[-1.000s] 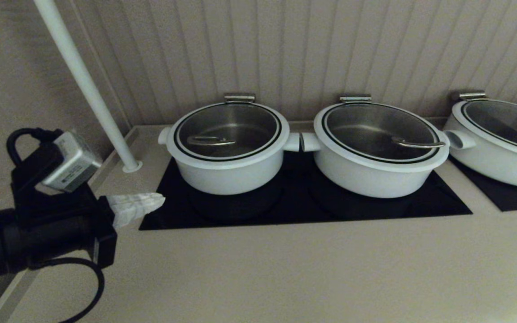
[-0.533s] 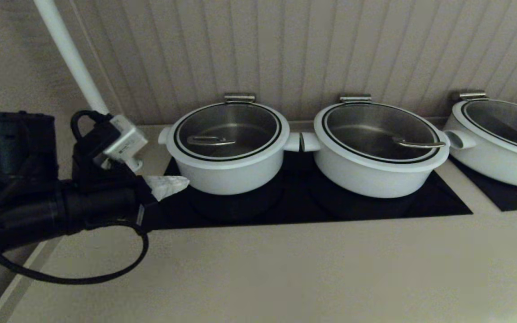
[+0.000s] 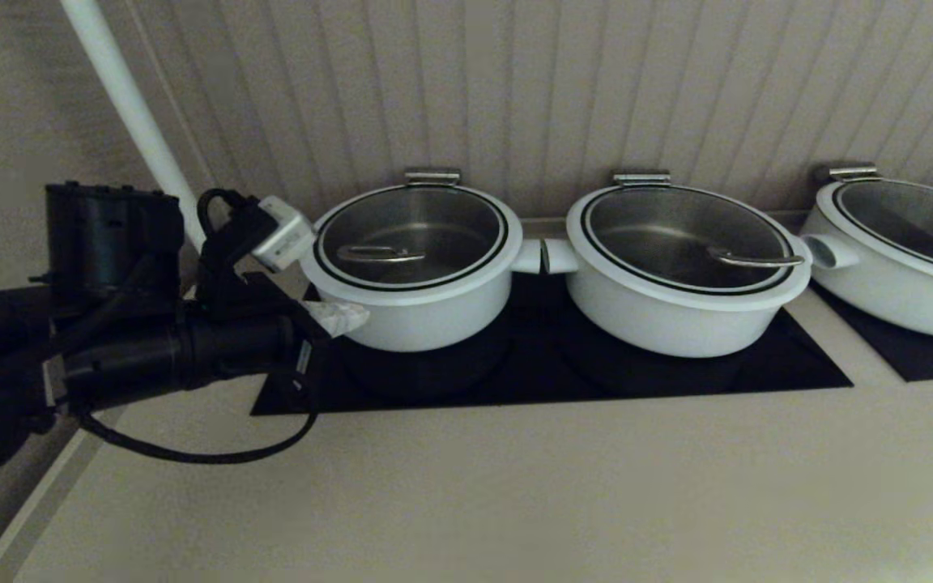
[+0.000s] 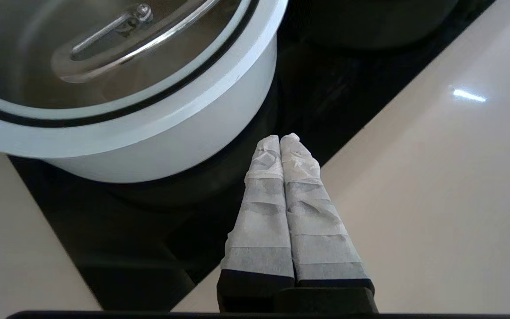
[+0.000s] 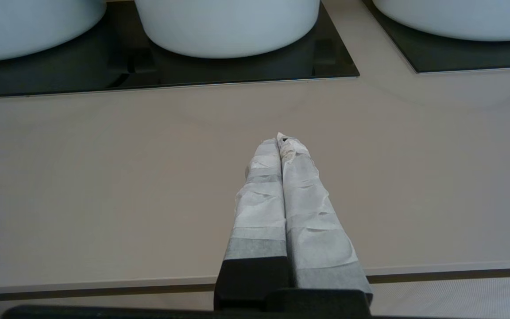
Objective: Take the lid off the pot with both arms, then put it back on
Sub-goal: Open the food pot lid a small opening with the left arm
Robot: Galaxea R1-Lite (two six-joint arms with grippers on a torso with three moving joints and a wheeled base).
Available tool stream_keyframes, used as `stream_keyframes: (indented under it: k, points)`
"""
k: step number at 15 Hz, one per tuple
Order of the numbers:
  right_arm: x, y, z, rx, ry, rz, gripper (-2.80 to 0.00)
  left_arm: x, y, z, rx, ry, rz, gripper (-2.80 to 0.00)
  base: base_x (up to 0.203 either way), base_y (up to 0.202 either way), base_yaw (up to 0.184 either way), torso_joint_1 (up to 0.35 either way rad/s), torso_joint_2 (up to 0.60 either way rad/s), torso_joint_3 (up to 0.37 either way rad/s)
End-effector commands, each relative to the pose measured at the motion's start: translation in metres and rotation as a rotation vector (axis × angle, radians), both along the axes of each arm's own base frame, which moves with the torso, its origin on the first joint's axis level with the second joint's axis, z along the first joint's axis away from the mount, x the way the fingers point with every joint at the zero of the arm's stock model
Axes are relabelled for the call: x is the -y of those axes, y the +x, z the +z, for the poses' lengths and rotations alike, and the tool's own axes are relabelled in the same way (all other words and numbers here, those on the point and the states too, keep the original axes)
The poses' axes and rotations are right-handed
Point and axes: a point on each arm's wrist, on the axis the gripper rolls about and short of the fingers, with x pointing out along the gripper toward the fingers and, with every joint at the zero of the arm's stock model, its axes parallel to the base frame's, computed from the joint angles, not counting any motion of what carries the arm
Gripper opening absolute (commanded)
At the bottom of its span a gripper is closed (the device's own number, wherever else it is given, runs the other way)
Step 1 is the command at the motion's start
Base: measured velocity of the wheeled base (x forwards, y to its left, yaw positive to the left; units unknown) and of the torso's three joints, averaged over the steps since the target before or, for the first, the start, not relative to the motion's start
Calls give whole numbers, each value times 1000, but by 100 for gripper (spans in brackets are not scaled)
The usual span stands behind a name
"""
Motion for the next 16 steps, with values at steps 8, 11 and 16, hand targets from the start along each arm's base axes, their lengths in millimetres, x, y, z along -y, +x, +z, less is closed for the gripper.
stream_keyframes:
  k: [8,11,16]
  points:
    - [0,0,0,0,0,-1,-280,10,29,-18,38,-25,71,-280,0,0,0,0,0,0]
    - [0,0,0,0,1,-1,-280,13,35,-19,38,-25,75,-280,0,0,0,0,0,0]
    - [0,0,0,0,0,0,-280,18,49,-6,78,-55,98,-280,0,0,0,0,0,0]
